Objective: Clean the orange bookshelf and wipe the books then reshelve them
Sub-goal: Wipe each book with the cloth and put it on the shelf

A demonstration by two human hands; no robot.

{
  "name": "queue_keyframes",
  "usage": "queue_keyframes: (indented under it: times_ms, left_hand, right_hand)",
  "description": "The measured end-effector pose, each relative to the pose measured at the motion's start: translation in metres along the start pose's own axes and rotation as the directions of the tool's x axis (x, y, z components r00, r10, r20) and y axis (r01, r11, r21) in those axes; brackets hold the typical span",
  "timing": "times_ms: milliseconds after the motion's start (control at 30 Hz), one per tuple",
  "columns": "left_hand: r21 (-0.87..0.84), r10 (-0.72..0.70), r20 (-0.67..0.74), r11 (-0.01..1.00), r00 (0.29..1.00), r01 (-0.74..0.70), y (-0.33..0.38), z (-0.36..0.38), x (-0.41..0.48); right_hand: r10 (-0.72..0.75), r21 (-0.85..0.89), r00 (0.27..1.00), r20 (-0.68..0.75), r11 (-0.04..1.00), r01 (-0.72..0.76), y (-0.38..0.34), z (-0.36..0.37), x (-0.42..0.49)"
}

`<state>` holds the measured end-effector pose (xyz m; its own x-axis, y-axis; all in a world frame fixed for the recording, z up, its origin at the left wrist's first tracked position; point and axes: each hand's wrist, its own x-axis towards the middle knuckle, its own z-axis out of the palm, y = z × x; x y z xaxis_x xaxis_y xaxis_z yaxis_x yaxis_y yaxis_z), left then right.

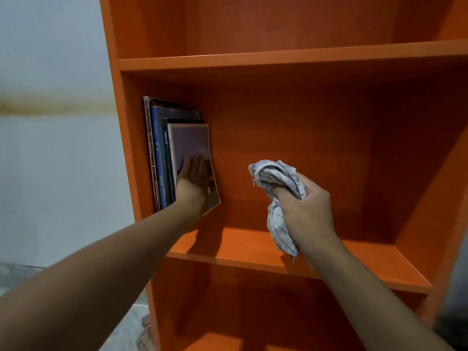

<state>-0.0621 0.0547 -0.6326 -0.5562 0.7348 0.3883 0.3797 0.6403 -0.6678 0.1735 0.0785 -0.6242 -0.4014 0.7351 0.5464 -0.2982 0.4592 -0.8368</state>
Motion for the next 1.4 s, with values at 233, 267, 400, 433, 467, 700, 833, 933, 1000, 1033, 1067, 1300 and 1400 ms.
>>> queue_keyframes:
  times_ms: [233,267,400,433,467,700,833,933,1000,1033,1067,1300,1400]
  left_hand:
    - [0.029,0.011,0.062,1.000,0.998,-0.013,-0.007,-0.020,0.002]
    - [0.035,0.020,0.048,0.999,0.999,-0.022,-0.008,-0.023,0.001]
    - [-0.092,0.116,-0.063,0.988,0.991,-0.121,-0.014,-0.030,0.003]
    - [-0.136,0.148,-0.116,0.977,0.982,-0.164,-0.016,-0.031,0.004]
    - [-0.181,0.176,-0.176,0.961,0.969,-0.207,-0.019,-0.033,0.004]
    - [-0.439,0.330,-0.349,0.769,0.877,-0.464,-0.032,-0.060,-0.043]
    - [-0.490,0.391,-0.325,0.709,0.861,-0.507,-0.029,-0.067,-0.087]
    - [-0.707,0.403,-0.281,0.527,0.871,-0.472,-0.019,-0.062,-0.125]
    - [-0.801,0.392,-0.313,0.380,0.865,-0.463,-0.002,-0.056,-0.156]
    - [-0.833,0.372,-0.338,0.310,0.865,-0.459,0.008,-0.052,-0.172]
    - [-0.861,0.361,-0.358,0.230,0.861,-0.455,0.022,-0.047,-0.191]
    - [-0.996,0.502,0.027,-0.062,0.864,0.067,0.166,0.014,-0.319]
    - [-0.943,0.621,0.266,0.007,0.737,0.334,0.231,0.050,-0.382]
  right_hand:
    - [0.192,0.033,0.981,-0.033,0.981,-0.191,0.004,-0.004,0.008]
    - [0.226,0.049,0.973,-0.046,0.974,-0.223,0.005,-0.006,0.009]
    - [0.378,0.114,0.925,-0.042,0.921,-0.371,0.008,-0.014,0.011]
    - [0.424,0.136,0.906,-0.019,0.898,-0.418,0.009,-0.015,0.011]
    - [0.466,0.156,0.885,0.006,0.874,-0.461,0.010,-0.017,0.011]
    - [0.561,0.199,0.824,0.082,0.801,-0.565,0.011,-0.032,-0.012]
    - [0.536,0.173,0.839,0.090,0.822,-0.543,0.010,-0.041,-0.042]
    - [0.499,0.142,0.861,0.093,0.850,-0.508,0.012,-0.054,-0.082]
    - [0.511,0.103,0.854,0.100,0.848,-0.519,0.021,-0.065,-0.114]
    - [0.523,0.088,0.846,0.107,0.842,-0.532,0.027,-0.070,-0.130]
    - [0.539,0.074,0.836,0.104,0.834,-0.547,0.036,-0.077,-0.148]
    - [0.716,0.028,0.692,-0.090,0.697,-0.717,0.124,-0.115,-0.260]
    - [0.729,-0.044,0.646,-0.226,0.654,-0.755,0.165,-0.131,-0.306]
